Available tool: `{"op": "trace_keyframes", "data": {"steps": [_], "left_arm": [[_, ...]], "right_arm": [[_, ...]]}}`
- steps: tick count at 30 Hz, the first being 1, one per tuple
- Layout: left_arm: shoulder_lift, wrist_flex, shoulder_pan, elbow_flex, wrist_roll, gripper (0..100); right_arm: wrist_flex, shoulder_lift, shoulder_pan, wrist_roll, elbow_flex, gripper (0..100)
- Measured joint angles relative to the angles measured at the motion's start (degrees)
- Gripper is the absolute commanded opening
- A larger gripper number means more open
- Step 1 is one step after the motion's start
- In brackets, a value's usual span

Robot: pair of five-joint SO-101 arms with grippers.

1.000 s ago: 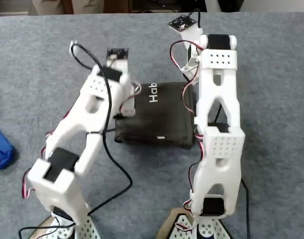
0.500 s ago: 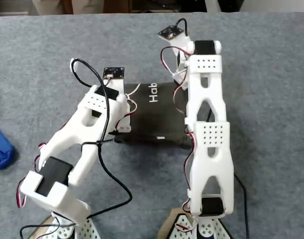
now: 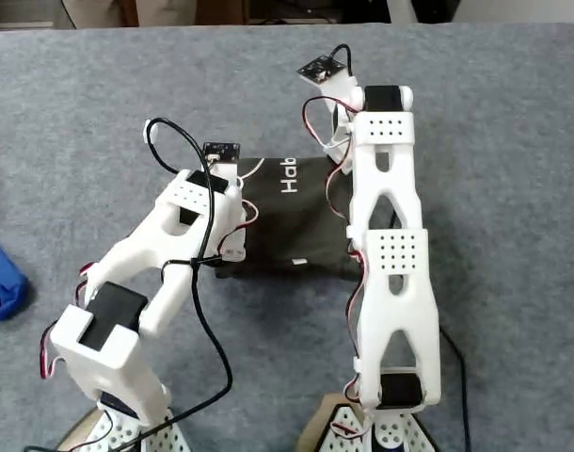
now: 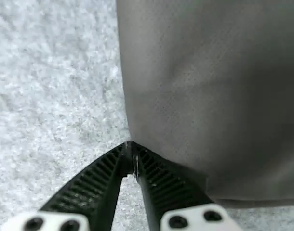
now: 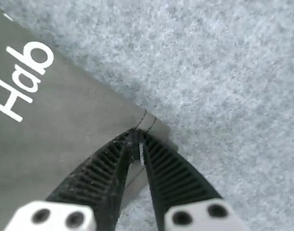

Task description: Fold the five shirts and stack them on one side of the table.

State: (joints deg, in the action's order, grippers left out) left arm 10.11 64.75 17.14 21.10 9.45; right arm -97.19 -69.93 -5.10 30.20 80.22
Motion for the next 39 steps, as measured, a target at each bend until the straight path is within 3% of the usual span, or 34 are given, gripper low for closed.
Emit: {"op": "trace_keyframes", "data": {"steps": [7,13,17,25,39], "left_arm": [[-5.0,5.4,0.0,-6.5,0.0,2],[-6.5,3.5,0.0,-13.7,0.0,2],[-1.4,-1.8,-1.7,-17.9,0.0,2],[13.9,-3.1,-6.8,-30.3,0.2,2],[28.4,-3.0,-8.5,-41.8,-0.3,2]], "right_arm": [[-3.1,0.4,0.3,0.0,4.5,0.5],[-4.1,5.3,0.6,-1.8,4.6,0.5],[-4.1,10.8,0.6,-3.7,-2.5,0.5],[-3.9,24.4,0.6,-4.9,-22.3,0.5],[10.5,19.0,4.6,-4.9,-33.1,0.5]]}}
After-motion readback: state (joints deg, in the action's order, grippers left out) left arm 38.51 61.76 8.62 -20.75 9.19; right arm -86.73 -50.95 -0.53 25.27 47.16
